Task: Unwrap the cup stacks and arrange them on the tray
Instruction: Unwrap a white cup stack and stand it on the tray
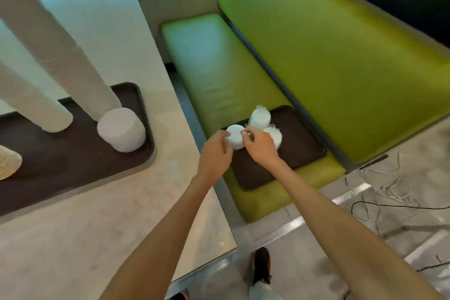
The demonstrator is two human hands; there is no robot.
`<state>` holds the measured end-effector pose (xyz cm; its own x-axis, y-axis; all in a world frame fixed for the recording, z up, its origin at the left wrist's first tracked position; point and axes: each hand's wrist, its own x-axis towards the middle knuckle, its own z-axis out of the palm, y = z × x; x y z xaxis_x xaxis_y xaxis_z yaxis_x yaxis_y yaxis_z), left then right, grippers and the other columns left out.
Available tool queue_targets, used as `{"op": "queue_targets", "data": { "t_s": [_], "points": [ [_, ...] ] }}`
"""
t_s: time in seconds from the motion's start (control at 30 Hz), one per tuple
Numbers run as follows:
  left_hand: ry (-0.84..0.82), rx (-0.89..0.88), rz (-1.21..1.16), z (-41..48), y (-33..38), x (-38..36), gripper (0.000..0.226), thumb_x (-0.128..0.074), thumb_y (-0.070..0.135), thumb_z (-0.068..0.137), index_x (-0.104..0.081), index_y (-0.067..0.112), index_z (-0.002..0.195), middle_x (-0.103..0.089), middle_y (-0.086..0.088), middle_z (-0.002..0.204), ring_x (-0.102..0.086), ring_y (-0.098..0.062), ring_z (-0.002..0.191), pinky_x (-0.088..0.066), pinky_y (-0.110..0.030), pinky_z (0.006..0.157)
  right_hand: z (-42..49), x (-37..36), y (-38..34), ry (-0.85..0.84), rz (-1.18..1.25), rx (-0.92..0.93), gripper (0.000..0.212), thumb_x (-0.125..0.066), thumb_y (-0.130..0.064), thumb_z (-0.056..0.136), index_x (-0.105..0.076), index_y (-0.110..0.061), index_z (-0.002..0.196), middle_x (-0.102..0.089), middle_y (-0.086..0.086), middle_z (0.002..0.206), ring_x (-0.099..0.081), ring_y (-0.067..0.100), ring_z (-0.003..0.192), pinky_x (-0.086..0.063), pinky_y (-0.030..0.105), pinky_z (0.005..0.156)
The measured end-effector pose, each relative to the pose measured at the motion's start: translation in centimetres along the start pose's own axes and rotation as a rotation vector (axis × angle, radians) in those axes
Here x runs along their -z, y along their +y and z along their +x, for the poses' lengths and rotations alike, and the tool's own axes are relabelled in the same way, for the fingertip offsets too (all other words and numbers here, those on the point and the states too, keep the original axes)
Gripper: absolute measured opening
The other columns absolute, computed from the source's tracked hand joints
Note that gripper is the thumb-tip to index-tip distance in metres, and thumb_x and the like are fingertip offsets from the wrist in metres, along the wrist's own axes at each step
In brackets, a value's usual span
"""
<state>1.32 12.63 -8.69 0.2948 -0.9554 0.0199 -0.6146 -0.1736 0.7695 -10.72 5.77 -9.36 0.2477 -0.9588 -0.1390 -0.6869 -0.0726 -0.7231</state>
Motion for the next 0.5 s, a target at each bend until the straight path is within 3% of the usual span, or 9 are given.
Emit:
{"op": "queue_targets", "data": {
  "t_s": [0.1, 0.23, 0.33, 0.43, 0.5],
  "points": [
    [-0.059, 0.157, -0.035, 4.1, 1.1, -4.3, 0.031, -0.048, 0.008, 0.093, -0.052, 0.005, 0.123, -0.064, -0.011, 0.096, -0.058, -0.023, 0.085, -0.033, -0.020, 0.066, 4.5, 0.9, 3.6, -0.101, 0.192, -0.161, 0.028, -0.048, -0.028, 0.098, -0.063, -0.004, 0.094, -0.068, 0.015, 0.089, -0.063, 0.032, 0.085, -0.050, 0.048, 0.084],
    [-0.117, 0.349, -0.038, 8.9, -0.6, -8.7, 0.038, -0.047, 0.013, 0.095, -0.044, 0.007, 0.132, -0.059, -0.003, 0.091, -0.054, -0.016, 0.082, -0.038, -0.026, 0.068, 8.2, -0.2, 7.3, -0.220, 0.362, -0.336, 0.033, -0.043, -0.024, 0.101, -0.060, -0.001, 0.119, -0.067, 0.015, 0.103, -0.063, 0.022, 0.082, -0.053, 0.040, 0.087],
    [-0.101, 0.414, -0.001, 12.5, -2.9, -11.0, 0.042, -0.046, 0.017, 0.096, -0.041, 0.006, 0.136, -0.059, -0.012, 0.114, -0.056, -0.024, 0.099, -0.043, -0.032, 0.079, 11.1, -2.3, 9.2, -0.286, 0.541, -0.480, 0.035, -0.038, -0.027, 0.103, -0.052, -0.006, 0.126, -0.062, 0.010, 0.107, -0.063, 0.019, 0.086, -0.048, 0.032, 0.078],
    [-0.123, 0.438, 0.040, 15.8, -5.4, -13.1, 0.047, -0.048, 0.020, 0.095, -0.038, 0.007, 0.139, -0.049, -0.015, 0.134, -0.049, -0.028, 0.120, -0.042, -0.039, 0.099, 13.8, -5.5, 10.9, -0.280, 0.655, -0.608, 0.036, -0.036, -0.030, 0.103, -0.044, -0.008, 0.132, -0.057, 0.018, 0.122, -0.058, 0.032, 0.111, -0.047, 0.044, 0.094],
    [-0.148, 0.452, 0.028, 17.6, -6.9, -14.3, 0.050, -0.050, 0.021, 0.095, -0.036, 0.007, 0.142, -0.044, -0.014, 0.141, -0.044, -0.027, 0.127, -0.038, -0.040, 0.104, 15.1, -7.8, 11.8, -0.234, 0.672, -0.635, 0.043, -0.040, -0.033, 0.102, -0.039, -0.007, 0.136, -0.052, 0.020, 0.129, -0.053, 0.031, 0.116, -0.045, 0.041, 0.094]
  ]
}}
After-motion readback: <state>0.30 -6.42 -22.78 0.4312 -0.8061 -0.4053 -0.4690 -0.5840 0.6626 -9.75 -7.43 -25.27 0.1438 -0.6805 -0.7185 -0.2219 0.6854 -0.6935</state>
